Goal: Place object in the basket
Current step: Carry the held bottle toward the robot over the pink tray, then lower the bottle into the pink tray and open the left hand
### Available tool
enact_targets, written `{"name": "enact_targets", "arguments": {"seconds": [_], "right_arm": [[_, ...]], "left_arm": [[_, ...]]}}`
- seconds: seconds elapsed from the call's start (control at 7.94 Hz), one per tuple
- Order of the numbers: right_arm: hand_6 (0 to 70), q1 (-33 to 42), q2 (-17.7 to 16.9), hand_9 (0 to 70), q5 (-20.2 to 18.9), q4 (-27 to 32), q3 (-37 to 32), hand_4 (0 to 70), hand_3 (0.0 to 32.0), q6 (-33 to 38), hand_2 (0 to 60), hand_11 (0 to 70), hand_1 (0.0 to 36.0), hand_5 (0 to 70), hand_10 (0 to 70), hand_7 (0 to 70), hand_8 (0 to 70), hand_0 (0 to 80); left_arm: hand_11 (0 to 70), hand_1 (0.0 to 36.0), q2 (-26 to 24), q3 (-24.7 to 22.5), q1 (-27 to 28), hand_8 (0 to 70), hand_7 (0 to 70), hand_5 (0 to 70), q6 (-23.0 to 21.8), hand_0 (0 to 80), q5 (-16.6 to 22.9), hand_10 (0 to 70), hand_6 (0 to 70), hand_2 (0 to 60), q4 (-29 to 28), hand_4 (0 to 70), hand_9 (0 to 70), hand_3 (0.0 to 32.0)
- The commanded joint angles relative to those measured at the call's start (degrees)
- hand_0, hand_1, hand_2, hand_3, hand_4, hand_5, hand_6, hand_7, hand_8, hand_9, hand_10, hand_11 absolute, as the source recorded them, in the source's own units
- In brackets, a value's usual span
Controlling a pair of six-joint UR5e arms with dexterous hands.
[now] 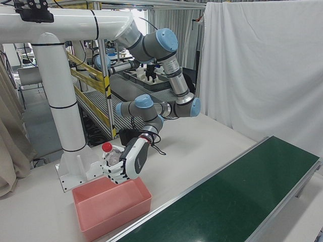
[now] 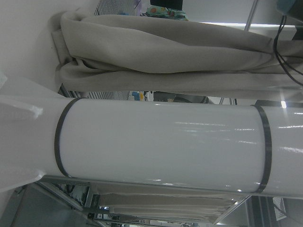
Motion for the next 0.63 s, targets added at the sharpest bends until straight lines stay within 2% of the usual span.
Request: {"name": "enact_targets", "arguments": {"seconds": [0.0,0.13,0.25,0.38,0.5], "right_arm": [[0.0,0.0,0.0,0.0,0.1,0.0,-0.1,0.0,0.0,0.0,0.0,0.0,0.0,0.0,0.0,0.0,0.0,0.0],[0.0,0.0,0.0,0.0,0.0,0.0,-0.1,0.0,0.0,0.0,0.0,0.0,0.0,0.0,0.0,0.0,0.0,0.0],[0.0,0.0,0.0,0.0,0.0,0.0,-0.1,0.0,0.0,0.0,0.0,0.0,0.0,0.0,0.0,0.0,0.0,0.0],[0.0,0.0,0.0,0.0,0.1,0.0,-0.1,0.0,0.0,0.0,0.0,0.0,0.0,0.0,0.0,0.0,0.0,0.0],[0.0,0.0,0.0,0.0,0.0,0.0,0.0,0.0,0.0,0.0,0.0,0.0,0.0,0.0,0.0,0.0,0.0,0.0]], "left_arm": [[62.7,19.5,1.7,-1.1,0.8,63.8,46.5,48.1,0.4,62.8,-0.6,43.8,41.6,16.6,-0.2,41.0,70.0,0.0],[56.7,15.2,4.2,-1.8,2.6,54.3,39.3,42.2,0.4,63.2,-1.1,39.7,31.8,0.0,-1.9,36.6,68.6,0.0],[47.5,10.0,4.5,-1.9,4.8,42.9,31.1,36.7,0.4,59.0,-3.5,32.7,20.2,0.0,-2.7,29.9,54.0,0.0],[38.9,3.5,4.8,-1.9,4.9,22.9,15.8,27.2,0.4,53.0,-3.7,26.3,10.2,0.0,-3.0,15.9,28.9,0.0],[27.8,1.3,5.4,-1.9,4.4,17.2,5.1,22.8,0.4,51.0,-3.7,18.6,5.7,0.0,-2.9,9.1,19.7,0.0]]}}
